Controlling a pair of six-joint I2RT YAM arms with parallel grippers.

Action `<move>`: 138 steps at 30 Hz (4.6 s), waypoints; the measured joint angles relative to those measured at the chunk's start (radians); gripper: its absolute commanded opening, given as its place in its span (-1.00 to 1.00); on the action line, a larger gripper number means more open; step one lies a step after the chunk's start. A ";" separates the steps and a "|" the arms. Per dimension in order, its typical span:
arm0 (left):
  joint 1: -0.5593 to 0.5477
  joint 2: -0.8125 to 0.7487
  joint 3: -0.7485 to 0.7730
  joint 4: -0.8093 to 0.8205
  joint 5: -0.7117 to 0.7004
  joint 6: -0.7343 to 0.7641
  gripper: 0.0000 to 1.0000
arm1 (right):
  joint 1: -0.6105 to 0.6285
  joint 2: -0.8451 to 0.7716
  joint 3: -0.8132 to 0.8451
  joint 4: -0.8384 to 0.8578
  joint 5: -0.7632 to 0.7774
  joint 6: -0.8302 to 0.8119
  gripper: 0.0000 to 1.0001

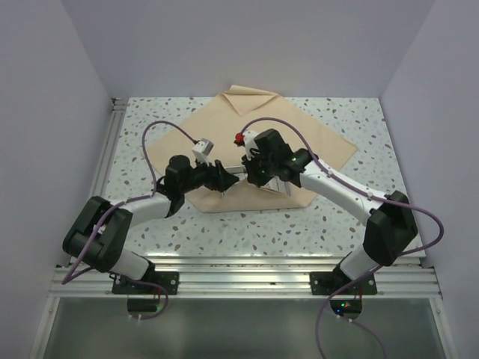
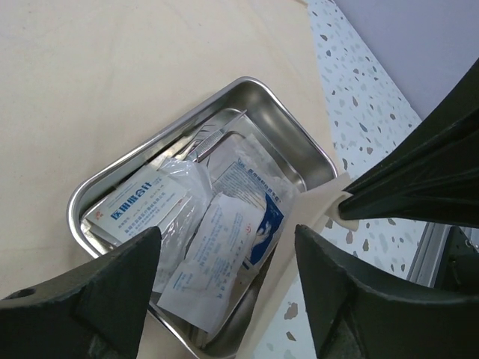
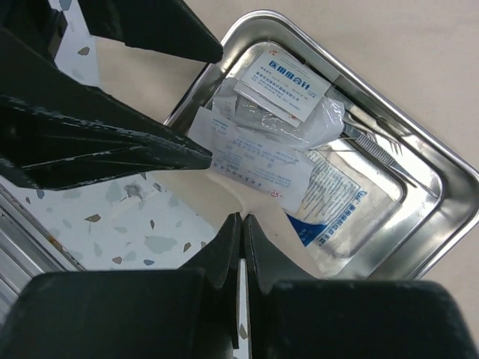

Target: Prepare the surgical pack

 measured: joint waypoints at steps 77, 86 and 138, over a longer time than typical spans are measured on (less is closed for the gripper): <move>-0.079 0.172 0.088 0.035 0.055 0.028 -1.00 | -0.156 0.083 0.032 0.132 -0.180 -0.002 -0.21; -0.079 0.172 0.088 0.035 0.054 0.028 -1.00 | -0.160 0.084 0.027 0.131 -0.182 0.002 -1.00; -0.024 0.332 0.452 -0.576 -0.513 -0.021 -0.96 | -0.242 0.485 0.449 -0.043 -0.179 0.046 -1.00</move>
